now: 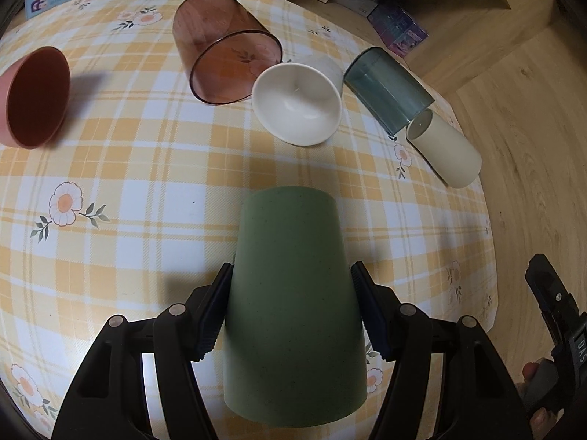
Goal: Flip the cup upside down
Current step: 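Lower the green cup onto the table and open the left tool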
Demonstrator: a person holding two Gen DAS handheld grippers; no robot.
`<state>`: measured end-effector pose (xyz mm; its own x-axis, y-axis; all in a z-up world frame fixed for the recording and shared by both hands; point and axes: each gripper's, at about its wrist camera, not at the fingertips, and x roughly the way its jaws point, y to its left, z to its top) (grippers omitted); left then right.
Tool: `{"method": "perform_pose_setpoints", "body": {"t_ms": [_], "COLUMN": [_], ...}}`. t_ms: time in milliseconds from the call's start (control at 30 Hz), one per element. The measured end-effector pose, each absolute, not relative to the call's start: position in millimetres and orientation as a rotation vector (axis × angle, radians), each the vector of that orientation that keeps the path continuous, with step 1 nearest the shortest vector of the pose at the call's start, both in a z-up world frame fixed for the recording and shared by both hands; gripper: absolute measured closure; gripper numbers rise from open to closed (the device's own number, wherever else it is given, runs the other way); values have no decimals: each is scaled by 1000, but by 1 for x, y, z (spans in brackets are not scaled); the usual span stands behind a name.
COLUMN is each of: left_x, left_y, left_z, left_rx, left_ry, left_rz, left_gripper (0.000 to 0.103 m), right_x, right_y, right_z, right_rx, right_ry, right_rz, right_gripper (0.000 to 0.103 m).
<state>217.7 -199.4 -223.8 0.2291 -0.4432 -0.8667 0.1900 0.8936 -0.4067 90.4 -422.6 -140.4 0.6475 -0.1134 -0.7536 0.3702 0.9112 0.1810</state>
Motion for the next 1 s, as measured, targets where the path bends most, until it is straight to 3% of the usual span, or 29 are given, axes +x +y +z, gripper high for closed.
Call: {"method": "perform_pose_setpoints", "body": {"t_ms": [233,367,833,1000], "left_x": [218,216,208,208], "left_y": [-193,-187,-145,-116], "left_z": [-222,-211,-158,-147], "left_rx": [-262,-257,-165,-123], "left_ry": [1293,1289,1172,1101], "left_rz": [-465,-476,-464,-422], "left_gripper": [39,32,22,11], "right_x": [92,93,102,107], "right_y": [-420,-416,-394,-386], "right_z": [-140,-138,-132,-130], "right_rx": [334,332,354,382], "right_ry": [830,831,853,859], "right_rz": [-281,-278,-212,-160], "right_gripper": [13,13,13,13]}}
